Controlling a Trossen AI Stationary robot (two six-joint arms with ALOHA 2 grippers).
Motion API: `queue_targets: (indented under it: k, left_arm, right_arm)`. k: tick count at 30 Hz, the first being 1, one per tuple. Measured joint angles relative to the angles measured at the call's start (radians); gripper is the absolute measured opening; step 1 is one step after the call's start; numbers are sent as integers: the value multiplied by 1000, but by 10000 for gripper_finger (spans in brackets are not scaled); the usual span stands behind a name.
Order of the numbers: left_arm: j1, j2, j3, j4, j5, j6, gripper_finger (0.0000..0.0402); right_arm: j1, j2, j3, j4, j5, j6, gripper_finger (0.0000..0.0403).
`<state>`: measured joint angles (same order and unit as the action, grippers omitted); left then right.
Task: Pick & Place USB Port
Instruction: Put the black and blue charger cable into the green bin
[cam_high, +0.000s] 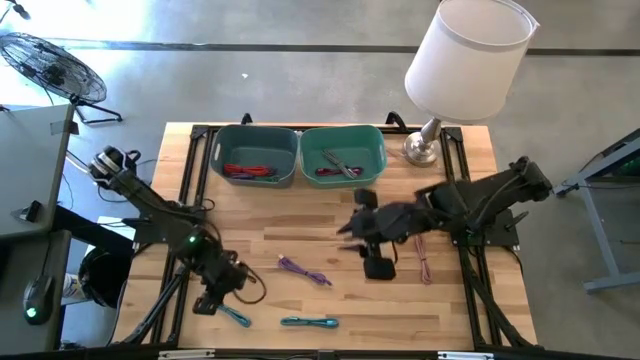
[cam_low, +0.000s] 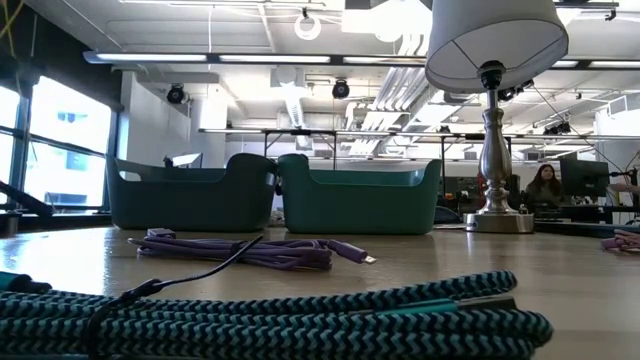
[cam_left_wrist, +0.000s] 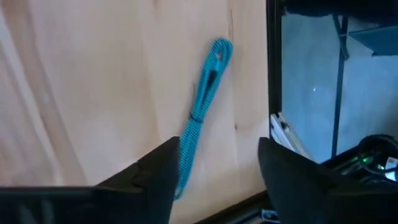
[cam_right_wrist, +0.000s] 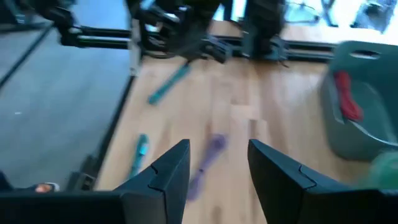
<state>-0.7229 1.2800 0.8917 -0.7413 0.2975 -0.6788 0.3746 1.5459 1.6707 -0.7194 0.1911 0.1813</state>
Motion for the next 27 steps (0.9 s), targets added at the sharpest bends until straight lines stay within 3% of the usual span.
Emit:
queue_targets:
  k: [5, 15, 27]
  left_arm:
    - [-107, 20, 0, -1, -71, -61, 252]
    - [-254, 173, 0, 26, -334, -35, 255]
    - [-253, 373, 5, 79, -321, 101, 255]
  right_arm:
    - [56, 48, 0, 88, 0, 44, 153]
    - [149, 93, 0, 171, 14, 149, 153]
    - [256, 93, 0, 208, 157, 182, 153]
